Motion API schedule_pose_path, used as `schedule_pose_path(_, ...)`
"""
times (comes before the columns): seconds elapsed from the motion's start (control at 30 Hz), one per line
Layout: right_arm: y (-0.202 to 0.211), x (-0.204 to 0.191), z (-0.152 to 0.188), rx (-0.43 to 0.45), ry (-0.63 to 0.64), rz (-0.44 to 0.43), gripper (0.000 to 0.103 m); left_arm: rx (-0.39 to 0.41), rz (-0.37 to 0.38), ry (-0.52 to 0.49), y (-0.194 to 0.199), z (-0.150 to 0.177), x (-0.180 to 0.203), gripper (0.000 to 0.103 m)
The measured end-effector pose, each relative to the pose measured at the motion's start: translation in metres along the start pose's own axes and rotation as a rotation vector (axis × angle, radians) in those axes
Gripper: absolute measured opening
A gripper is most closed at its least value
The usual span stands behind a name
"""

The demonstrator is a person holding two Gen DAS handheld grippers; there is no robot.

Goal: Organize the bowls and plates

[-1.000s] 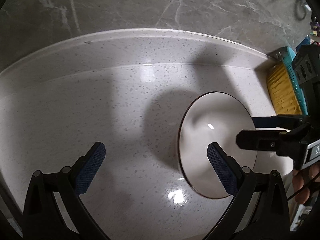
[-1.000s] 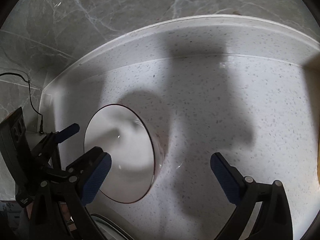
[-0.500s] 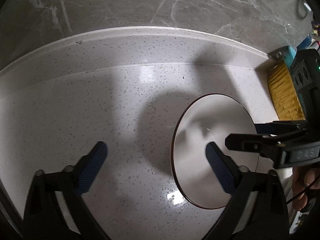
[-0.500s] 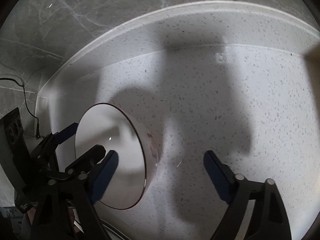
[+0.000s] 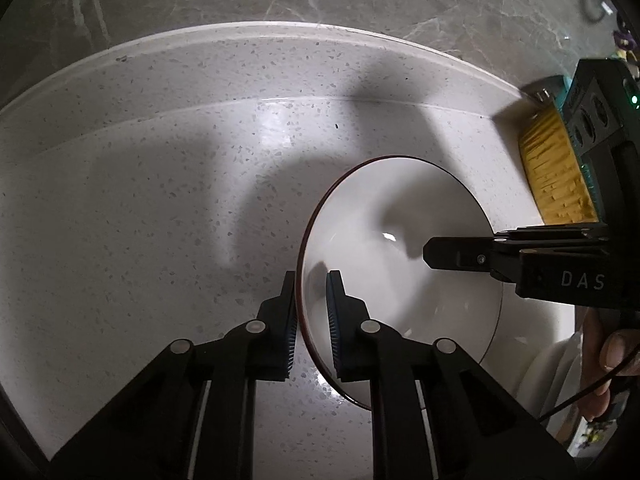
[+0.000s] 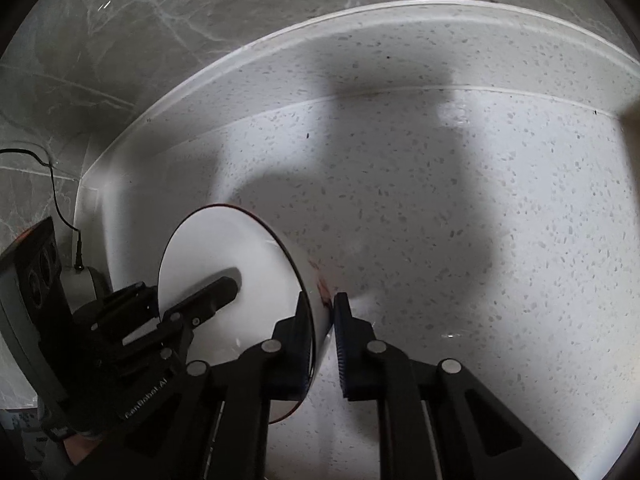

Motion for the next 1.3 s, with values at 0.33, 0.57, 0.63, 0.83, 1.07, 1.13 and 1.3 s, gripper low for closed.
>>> schedule_pose_path(0.33,0.014,0.001,0.006,0.018,0.008,-0.009,0.012,0.030,0.000,-0.006,0.020,-0.003,0.004,0.012)
schedule_pose_path(0.57,0.042,-0.002,0.018,0.056,0.007,-0.023,0.012,0.069,0.026,-0.023,0.056,-0.002,0.026,0.012)
schedule_pose_path(0.63,0.053,0.001,0.025,0.070,-0.001,-0.027,0.012,0.075,0.034,-0.034,0.065,0.000,0.034,0.012)
schedule_pose_path(0.83,0.087,0.016,0.052,0.116,-0.037,-0.029,0.012,0.088,0.071,-0.091,0.092,0.012,0.079,0.012)
schedule_pose_path(1.07,0.127,0.045,0.093,0.163,-0.098,-0.031,0.012,0.083,0.130,-0.178,0.114,0.037,0.145,0.013)
schedule_pose_path(1.13,0.138,0.054,0.109,0.175,-0.119,-0.027,0.013,0.075,0.147,-0.198,0.117,0.047,0.161,0.013)
schedule_pose_path(1.3,0.159,0.075,0.148,0.190,-0.156,-0.024,0.013,0.054,0.198,-0.262,0.122,0.073,0.210,0.013)
Point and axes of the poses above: each gripper's, at about its wrist camera, not at the fingertips, and y roughly against the way its jaws point, x to its right, z to its underside, the point moved 5 cm from there along -y, roughly the way its jaws point
